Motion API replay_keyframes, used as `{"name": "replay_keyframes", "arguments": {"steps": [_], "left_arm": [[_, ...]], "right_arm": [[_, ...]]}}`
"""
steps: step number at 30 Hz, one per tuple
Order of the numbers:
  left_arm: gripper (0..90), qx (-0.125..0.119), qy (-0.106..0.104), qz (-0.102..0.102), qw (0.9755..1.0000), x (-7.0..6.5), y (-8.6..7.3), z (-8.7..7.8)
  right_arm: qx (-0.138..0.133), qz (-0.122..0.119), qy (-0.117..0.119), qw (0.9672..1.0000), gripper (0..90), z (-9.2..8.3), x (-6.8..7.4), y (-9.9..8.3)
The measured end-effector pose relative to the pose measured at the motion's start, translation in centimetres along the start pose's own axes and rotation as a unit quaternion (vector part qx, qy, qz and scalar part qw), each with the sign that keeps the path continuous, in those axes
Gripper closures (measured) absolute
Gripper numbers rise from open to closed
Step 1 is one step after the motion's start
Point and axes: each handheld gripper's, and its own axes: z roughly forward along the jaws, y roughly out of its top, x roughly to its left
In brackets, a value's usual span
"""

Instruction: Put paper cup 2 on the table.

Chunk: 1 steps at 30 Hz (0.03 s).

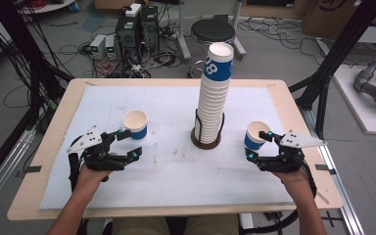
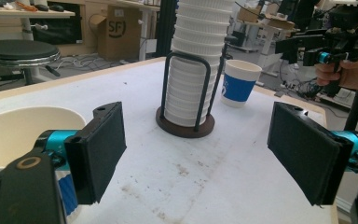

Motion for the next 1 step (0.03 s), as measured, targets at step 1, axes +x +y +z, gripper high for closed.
{"name": "replay_keyframes", "arguments": {"steps": [1], "left_arm": [[19.0, 0.001, 0.000, 0.000, 1.0000, 0.02, 0.00, -0.01]], "right_arm": [[0.000, 0.000, 0.000, 1.0000, 18.9, -0.01, -0.02, 0.00]]}}
